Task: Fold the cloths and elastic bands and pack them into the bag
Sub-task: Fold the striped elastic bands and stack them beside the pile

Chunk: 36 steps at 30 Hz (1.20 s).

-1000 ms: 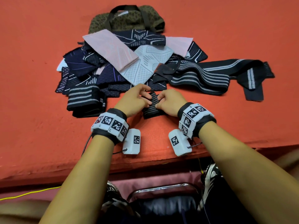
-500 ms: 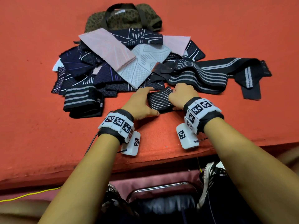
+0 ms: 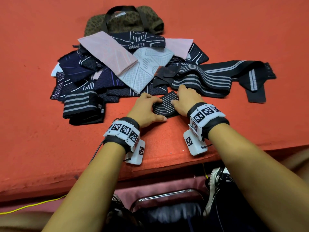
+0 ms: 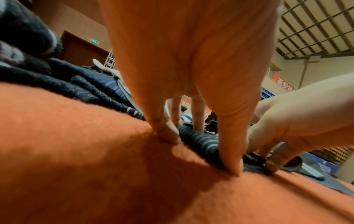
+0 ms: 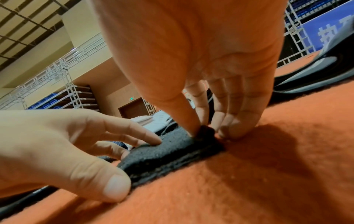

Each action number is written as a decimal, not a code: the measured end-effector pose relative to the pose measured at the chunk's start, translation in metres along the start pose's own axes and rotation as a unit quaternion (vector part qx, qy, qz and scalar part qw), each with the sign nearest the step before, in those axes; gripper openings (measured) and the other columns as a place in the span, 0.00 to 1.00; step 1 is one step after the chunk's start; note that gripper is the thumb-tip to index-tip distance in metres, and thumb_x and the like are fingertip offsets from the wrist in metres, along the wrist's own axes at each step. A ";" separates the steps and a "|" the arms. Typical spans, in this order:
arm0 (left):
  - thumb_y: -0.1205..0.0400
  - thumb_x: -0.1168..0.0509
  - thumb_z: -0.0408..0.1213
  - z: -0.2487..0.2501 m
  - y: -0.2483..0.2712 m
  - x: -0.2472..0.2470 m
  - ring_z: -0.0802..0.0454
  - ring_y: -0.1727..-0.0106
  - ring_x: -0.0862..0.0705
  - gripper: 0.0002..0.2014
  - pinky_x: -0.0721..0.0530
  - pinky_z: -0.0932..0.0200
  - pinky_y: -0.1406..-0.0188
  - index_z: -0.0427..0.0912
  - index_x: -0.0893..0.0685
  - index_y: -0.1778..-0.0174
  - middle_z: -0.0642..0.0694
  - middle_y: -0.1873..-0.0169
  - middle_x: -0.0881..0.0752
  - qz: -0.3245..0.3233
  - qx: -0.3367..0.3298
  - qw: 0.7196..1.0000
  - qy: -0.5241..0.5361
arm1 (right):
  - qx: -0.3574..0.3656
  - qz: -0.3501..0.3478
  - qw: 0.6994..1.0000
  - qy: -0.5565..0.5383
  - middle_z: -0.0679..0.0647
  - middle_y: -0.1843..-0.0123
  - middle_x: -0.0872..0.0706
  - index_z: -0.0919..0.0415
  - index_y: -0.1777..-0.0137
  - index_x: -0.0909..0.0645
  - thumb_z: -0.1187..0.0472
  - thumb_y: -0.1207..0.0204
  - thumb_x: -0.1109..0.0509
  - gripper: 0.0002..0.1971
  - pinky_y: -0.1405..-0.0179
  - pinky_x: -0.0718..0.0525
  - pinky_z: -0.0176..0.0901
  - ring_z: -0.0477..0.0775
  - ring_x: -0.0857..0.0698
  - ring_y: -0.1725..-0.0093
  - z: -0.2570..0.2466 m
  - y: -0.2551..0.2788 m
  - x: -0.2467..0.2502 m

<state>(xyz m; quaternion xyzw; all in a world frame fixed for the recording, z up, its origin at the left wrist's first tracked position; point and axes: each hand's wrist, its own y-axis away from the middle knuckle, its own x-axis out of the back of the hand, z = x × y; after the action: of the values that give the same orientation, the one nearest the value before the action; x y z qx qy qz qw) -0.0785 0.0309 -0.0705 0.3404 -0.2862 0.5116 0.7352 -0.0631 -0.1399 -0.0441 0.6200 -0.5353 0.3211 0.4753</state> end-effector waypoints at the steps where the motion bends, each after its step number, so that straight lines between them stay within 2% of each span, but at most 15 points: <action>1: 0.30 0.19 0.50 0.000 0.000 0.001 0.49 0.35 0.24 0.34 0.26 0.55 0.27 0.48 0.19 0.28 0.43 0.36 0.29 0.004 0.001 1.000 0.007 | 0.001 -0.004 1.000 -0.005 0.64 0.35 0.19 0.63 0.32 0.31 0.53 0.21 0.31 0.22 0.48 0.23 0.52 0.69 0.19 0.37 0.000 0.000 0.000; 4: 0.21 0.27 0.50 0.001 -0.001 0.002 0.53 0.42 0.23 0.23 0.25 0.61 0.33 0.50 0.18 0.30 0.44 0.40 0.27 0.023 0.000 1.000 0.016 | -0.001 -0.022 0.999 -0.026 0.66 0.39 0.18 0.64 0.32 0.35 0.59 0.21 0.30 0.23 0.48 0.21 0.51 0.69 0.17 0.40 -0.001 0.002 0.001; 6: 0.24 0.28 0.51 0.002 -0.001 0.002 0.53 0.48 0.18 0.23 0.19 0.54 0.35 0.53 0.18 0.33 0.45 0.42 0.20 0.030 0.002 0.999 0.040 | 0.003 -0.028 0.998 -0.050 0.65 0.42 0.17 0.63 0.33 0.36 0.62 0.22 0.30 0.22 0.47 0.18 0.53 0.68 0.16 0.44 -0.002 0.003 0.001; 8: 0.24 0.26 0.46 0.004 0.000 0.002 0.54 0.55 0.16 0.22 0.14 0.51 0.43 0.53 0.20 0.34 0.48 0.46 0.15 0.033 0.007 0.998 0.060 | 0.017 -0.027 0.997 -0.074 0.63 0.47 0.16 0.59 0.37 0.34 0.63 0.24 0.31 0.20 0.47 0.16 0.56 0.66 0.15 0.48 -0.001 0.004 0.000; 10: 0.23 0.25 0.40 0.003 0.000 0.000 0.57 0.59 0.17 0.21 0.16 0.60 0.51 0.52 0.20 0.34 0.53 0.54 0.14 0.041 0.018 0.996 0.071 | 0.034 -0.026 0.995 -0.091 0.59 0.53 0.15 0.52 0.48 0.31 0.65 0.27 0.31 0.14 0.51 0.15 0.54 0.64 0.15 0.53 0.000 0.004 -0.001; 12: 0.24 0.24 0.37 0.000 0.000 0.000 0.60 0.63 0.20 0.20 0.23 0.69 0.59 0.51 0.19 0.36 0.58 0.62 0.19 0.058 0.023 0.996 0.064 | 0.045 -0.027 0.995 -0.083 0.54 0.56 0.16 0.50 0.59 0.30 0.65 0.29 0.32 0.11 0.54 0.18 0.49 0.60 0.17 0.54 0.001 0.003 -0.002; 14: 0.24 0.24 0.35 0.000 0.002 0.001 0.58 0.63 0.21 0.21 0.27 0.69 0.62 0.50 0.19 0.36 0.56 0.64 0.21 0.076 0.026 0.995 0.055 | 0.048 -0.035 0.995 -0.075 0.49 0.55 0.18 0.48 0.64 0.28 0.64 0.27 0.31 0.11 0.55 0.23 0.44 0.56 0.19 0.52 0.002 0.001 -0.003; 16: 0.24 0.25 0.34 0.000 0.003 0.001 0.56 0.61 0.19 0.23 0.27 0.70 0.64 0.50 0.22 0.35 0.53 0.63 0.18 0.098 0.035 0.993 0.064 | 0.050 -0.044 0.994 -0.085 0.46 0.57 0.20 0.47 0.65 0.24 0.64 0.27 0.30 0.11 0.55 0.27 0.40 0.53 0.20 0.52 0.003 -0.002 -0.004; 19: 0.24 0.24 0.34 -0.002 0.005 0.003 0.54 0.62 0.18 0.22 0.26 0.69 0.67 0.47 0.27 0.39 0.48 0.63 0.15 0.137 0.071 0.983 0.094 | 0.055 -0.051 0.992 -0.102 0.48 0.56 0.18 0.47 0.63 0.21 0.66 0.27 0.31 0.11 0.56 0.28 0.38 0.52 0.19 0.54 0.002 -0.004 -0.006; 24: 0.22 0.26 0.34 -0.012 0.008 0.015 0.53 0.59 0.21 0.13 0.26 0.67 0.63 0.45 0.24 0.49 0.51 0.65 0.20 0.145 0.101 0.980 0.092 | 0.100 -0.054 0.987 -0.110 0.44 0.59 0.20 0.49 0.57 0.16 0.66 0.26 0.30 0.09 0.56 0.29 0.35 0.49 0.21 0.55 -0.007 -0.003 -0.007; 26: 0.22 0.28 0.33 -0.017 0.011 0.024 0.52 0.57 0.20 0.10 0.23 0.62 0.59 0.46 0.22 0.49 0.52 0.65 0.20 0.155 0.106 0.977 0.098 | 0.118 -0.054 0.985 -0.114 0.43 0.60 0.20 0.49 0.55 0.15 0.64 0.26 0.29 0.08 0.57 0.28 0.36 0.48 0.21 0.57 -0.015 -0.004 -0.006; 28: 0.21 0.29 0.33 -0.021 0.014 0.036 0.49 0.54 0.17 0.09 0.20 0.58 0.54 0.47 0.21 0.50 0.50 0.63 0.17 0.172 0.110 0.973 0.106 | 0.130 -0.047 0.981 -0.136 0.43 0.61 0.18 0.48 0.56 0.16 0.63 0.27 0.27 0.07 0.57 0.23 0.38 0.49 0.18 0.61 -0.025 -0.006 -0.006; 30: 0.21 0.30 0.33 -0.026 0.018 0.050 0.47 0.53 0.15 0.09 0.18 0.57 0.53 0.48 0.20 0.49 0.46 0.59 0.15 0.190 0.111 0.968 0.118 | 0.146 -0.041 0.975 -0.164 0.45 0.62 0.15 0.49 0.57 0.17 0.64 0.27 0.27 0.07 0.59 0.16 0.39 0.49 0.13 0.66 -0.038 -0.007 -0.006; 33: 0.22 0.28 0.32 -0.033 0.025 0.069 0.48 0.53 0.14 0.11 0.16 0.57 0.53 0.48 0.19 0.47 0.48 0.61 0.14 0.225 0.113 0.959 0.129 | 0.172 -0.042 0.968 -0.179 0.48 0.63 0.13 0.52 0.55 0.17 0.66 0.25 0.29 0.07 0.67 0.16 0.34 0.48 0.11 0.72 -0.057 -0.008 -0.004; 36: 0.24 0.28 0.30 -0.039 0.033 0.084 0.49 0.52 0.12 0.11 0.13 0.49 0.43 0.48 0.17 0.49 0.48 0.58 0.12 0.251 0.120 0.949 0.148 | 0.194 -0.036 0.964 -0.177 0.47 0.63 0.15 0.51 0.54 0.17 0.65 0.26 0.29 0.07 0.56 0.11 0.45 0.51 0.11 0.68 -0.075 -0.010 -0.003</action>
<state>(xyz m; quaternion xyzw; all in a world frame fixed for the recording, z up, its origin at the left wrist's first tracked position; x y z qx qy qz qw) -0.0803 0.1168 -0.0234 0.2637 -0.1868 0.7549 0.5707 -0.0459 -0.0689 -0.0239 0.7666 -0.5153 0.2865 0.2544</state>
